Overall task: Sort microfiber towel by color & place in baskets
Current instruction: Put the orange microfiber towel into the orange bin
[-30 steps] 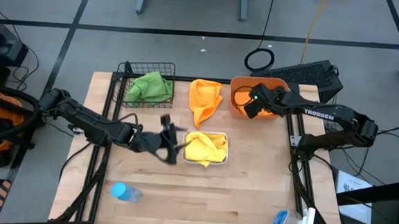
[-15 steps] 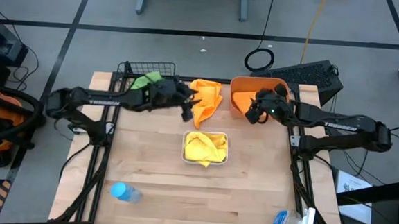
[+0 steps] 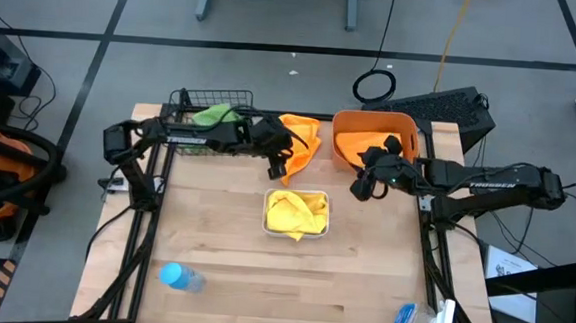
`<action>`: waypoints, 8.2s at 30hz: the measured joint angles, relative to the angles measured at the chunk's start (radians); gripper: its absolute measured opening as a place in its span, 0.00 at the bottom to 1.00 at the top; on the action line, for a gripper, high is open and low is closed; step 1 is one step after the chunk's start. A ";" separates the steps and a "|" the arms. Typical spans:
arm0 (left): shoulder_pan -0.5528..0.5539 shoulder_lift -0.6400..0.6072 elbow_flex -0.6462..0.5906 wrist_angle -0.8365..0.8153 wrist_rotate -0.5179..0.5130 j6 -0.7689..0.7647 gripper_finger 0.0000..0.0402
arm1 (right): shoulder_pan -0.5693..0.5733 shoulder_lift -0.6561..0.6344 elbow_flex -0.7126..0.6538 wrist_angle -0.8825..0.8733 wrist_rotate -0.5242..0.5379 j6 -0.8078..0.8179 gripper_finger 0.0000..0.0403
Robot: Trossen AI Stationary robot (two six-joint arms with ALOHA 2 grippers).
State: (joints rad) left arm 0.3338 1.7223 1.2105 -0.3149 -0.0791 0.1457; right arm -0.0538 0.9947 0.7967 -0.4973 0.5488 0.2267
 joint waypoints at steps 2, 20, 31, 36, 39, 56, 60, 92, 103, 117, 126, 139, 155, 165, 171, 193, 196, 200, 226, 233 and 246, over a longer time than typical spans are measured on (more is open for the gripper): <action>-0.009 0.011 0.001 0.027 0.000 -0.007 0.53 | 0.018 0.000 0.000 0.004 0.000 0.001 0.39; 0.054 0.243 0.010 0.324 0.024 -0.036 0.81 | 0.046 0.001 0.000 0.077 0.003 0.028 0.39; 0.046 0.315 0.086 0.285 -0.024 -0.033 0.77 | 0.046 0.001 0.000 0.083 0.004 0.030 0.39; 0.030 0.300 0.090 0.255 -0.050 -0.035 0.75 | 0.045 0.001 0.000 0.077 0.003 0.022 0.39; 0.029 0.297 0.142 0.136 -0.050 -0.063 0.75 | 0.045 0.002 0.000 0.076 0.003 0.020 0.39; 0.011 0.319 0.189 -0.007 -0.045 -0.255 0.75 | 0.049 0.016 0.000 0.064 -0.002 0.016 0.39; 0.013 0.327 0.189 -0.068 -0.035 -0.260 0.75 | 0.049 0.024 -0.010 0.078 -0.001 0.016 0.39; 0.017 0.380 0.188 -0.039 -0.070 -0.131 0.04 | 0.206 0.024 -0.093 0.127 -0.004 0.140 0.39; -0.044 0.212 0.187 -0.040 -0.193 -0.053 0.02 | 0.298 0.045 -0.093 0.160 0.081 0.158 0.39; -0.184 -0.069 0.189 -0.048 -0.262 0.081 0.01 | 0.298 0.288 -0.091 0.548 0.132 -0.095 0.40; -0.267 -0.142 0.189 -0.068 -0.272 0.133 0.01 | 0.305 0.325 -0.091 0.728 0.292 -0.283 0.65; -0.369 -0.149 0.189 0.061 -0.264 0.330 0.01 | 0.155 0.394 -0.091 0.909 0.108 -0.291 0.95; -0.468 -0.149 0.189 -0.018 -0.311 0.296 0.01 | 0.146 0.344 -0.092 0.956 0.123 -0.373 0.06; -0.477 -0.138 0.148 -0.055 -0.123 0.053 0.04 | 0.214 0.188 -0.092 0.943 0.034 -0.456 0.02; -0.473 -0.138 0.101 -0.049 0.061 -0.056 0.26 | 0.293 0.179 -0.093 0.923 0.022 -0.468 0.02; -0.619 -0.140 0.012 -0.077 -0.036 -0.185 0.79 | 0.545 0.179 -0.093 0.890 0.175 -0.432 0.01; -0.638 -0.145 0.010 -0.094 -0.070 -0.186 0.79 | 0.572 0.179 -0.093 0.840 0.193 -0.369 0.01; -0.645 -0.153 0.005 -0.068 -0.073 -0.189 0.79 | 0.592 0.178 -0.093 0.798 0.193 -0.295 0.01; -0.732 -0.112 0.006 0.367 -0.583 0.216 0.92 | 0.606 0.175 -0.089 0.852 0.257 -0.320 0.01; -0.728 -0.111 0.006 0.440 -0.571 0.227 0.92 | 0.607 0.176 -0.091 0.852 0.257 -0.318 0.01; -0.707 -0.121 0.007 0.415 -0.292 0.070 0.87 | 0.618 0.177 -0.091 0.903 0.069 -0.550 0.01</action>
State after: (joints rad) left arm -0.3733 1.6012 1.2171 0.1006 -0.3713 0.2156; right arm 0.5646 1.1721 0.7055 0.4055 0.6173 -0.3230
